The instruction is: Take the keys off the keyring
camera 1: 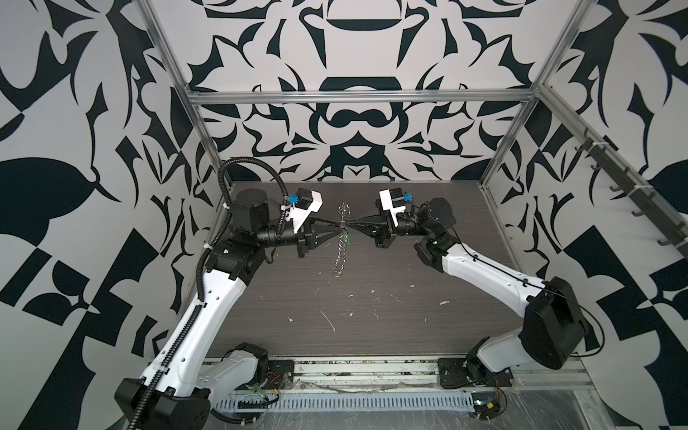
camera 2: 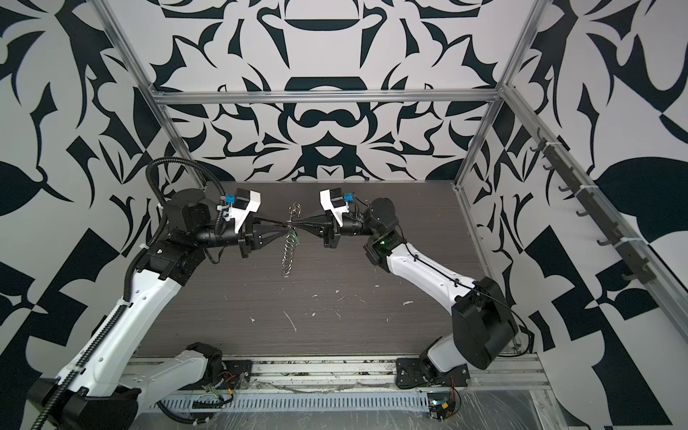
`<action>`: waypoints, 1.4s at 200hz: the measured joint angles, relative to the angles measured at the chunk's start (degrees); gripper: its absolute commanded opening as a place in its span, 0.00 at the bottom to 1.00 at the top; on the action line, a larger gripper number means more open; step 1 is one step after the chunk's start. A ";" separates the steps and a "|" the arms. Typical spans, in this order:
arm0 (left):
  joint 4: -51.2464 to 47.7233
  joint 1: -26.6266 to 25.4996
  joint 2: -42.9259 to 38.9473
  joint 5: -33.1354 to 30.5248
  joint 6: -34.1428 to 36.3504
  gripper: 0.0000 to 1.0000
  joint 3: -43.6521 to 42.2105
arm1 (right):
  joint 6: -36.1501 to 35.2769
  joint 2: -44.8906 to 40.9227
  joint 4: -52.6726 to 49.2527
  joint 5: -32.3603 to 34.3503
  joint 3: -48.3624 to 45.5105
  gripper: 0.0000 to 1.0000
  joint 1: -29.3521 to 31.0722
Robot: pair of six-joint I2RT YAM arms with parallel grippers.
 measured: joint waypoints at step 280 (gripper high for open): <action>2.82 0.00 0.37 1.25 -1.57 0.00 -0.13 | 1.79 0.26 0.79 -2.08 0.79 0.11 -0.04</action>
